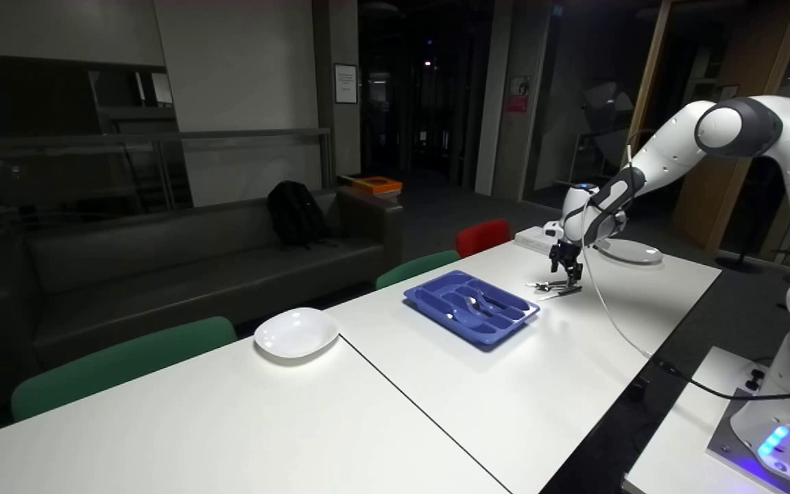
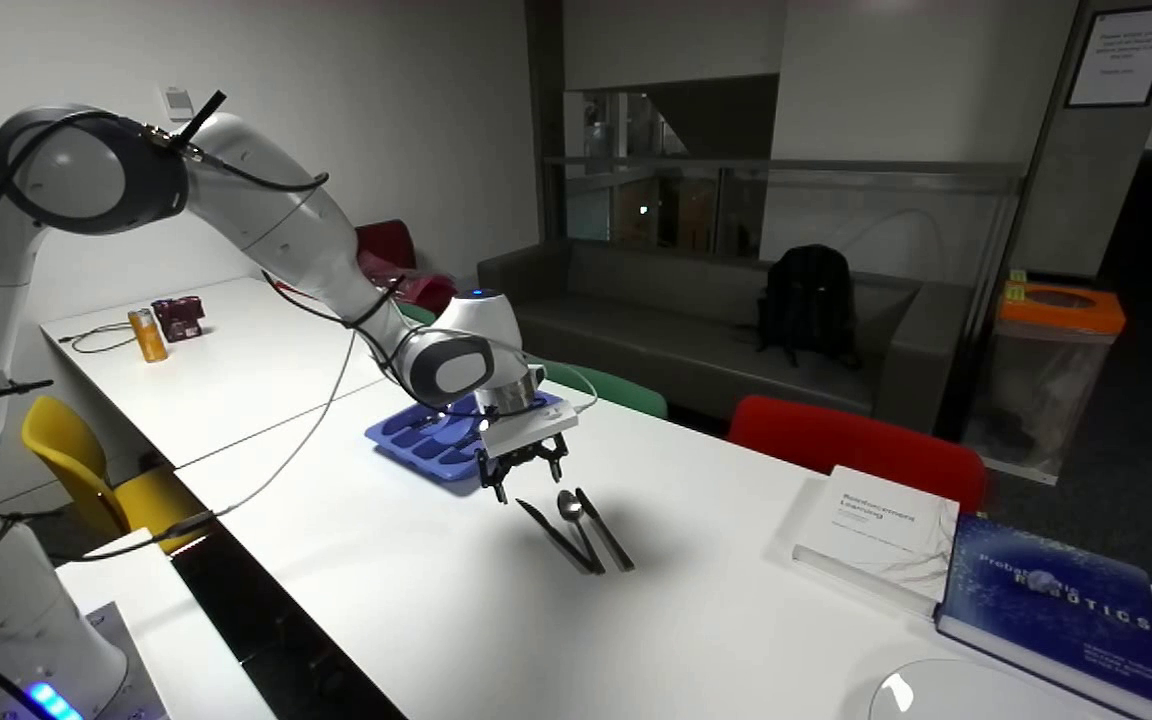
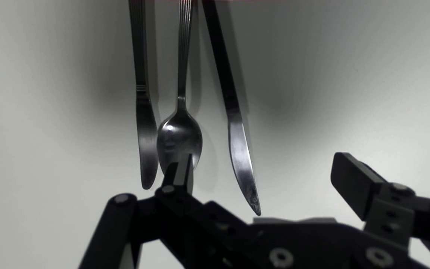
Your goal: Pick up the silver cutlery from the counter and place it on the blue tray
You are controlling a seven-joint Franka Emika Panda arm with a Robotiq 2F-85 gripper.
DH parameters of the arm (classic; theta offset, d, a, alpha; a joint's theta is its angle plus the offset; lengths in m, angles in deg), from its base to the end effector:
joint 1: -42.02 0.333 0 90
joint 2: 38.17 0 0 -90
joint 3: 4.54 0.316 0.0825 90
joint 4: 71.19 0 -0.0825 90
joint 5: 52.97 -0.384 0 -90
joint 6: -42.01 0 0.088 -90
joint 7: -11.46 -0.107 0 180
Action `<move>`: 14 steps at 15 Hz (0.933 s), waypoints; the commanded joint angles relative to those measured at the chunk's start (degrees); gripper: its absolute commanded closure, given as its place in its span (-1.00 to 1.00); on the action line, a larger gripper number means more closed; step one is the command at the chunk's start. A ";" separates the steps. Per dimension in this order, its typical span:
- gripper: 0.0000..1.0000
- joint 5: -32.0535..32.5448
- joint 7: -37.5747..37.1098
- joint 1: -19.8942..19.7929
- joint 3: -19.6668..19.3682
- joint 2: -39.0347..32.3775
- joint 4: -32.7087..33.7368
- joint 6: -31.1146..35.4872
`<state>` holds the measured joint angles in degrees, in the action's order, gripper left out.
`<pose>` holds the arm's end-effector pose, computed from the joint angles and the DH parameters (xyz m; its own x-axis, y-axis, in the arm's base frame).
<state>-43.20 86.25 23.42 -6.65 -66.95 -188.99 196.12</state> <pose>0.5686 -0.2087 0.2005 0.4588 0.8853 -0.0752 0.8833 -0.4453 0.1463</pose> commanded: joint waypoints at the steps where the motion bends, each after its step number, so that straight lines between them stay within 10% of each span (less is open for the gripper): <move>1: -1.00 -1.94 5.20 -3.08 1.47 -0.83 0.06 1.96; 14: -1.00 -8.10 9.50 -6.45 3.25 -5.18 1.76 1.46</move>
<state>-49.55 93.39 18.92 -4.91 -71.18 -188.12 196.42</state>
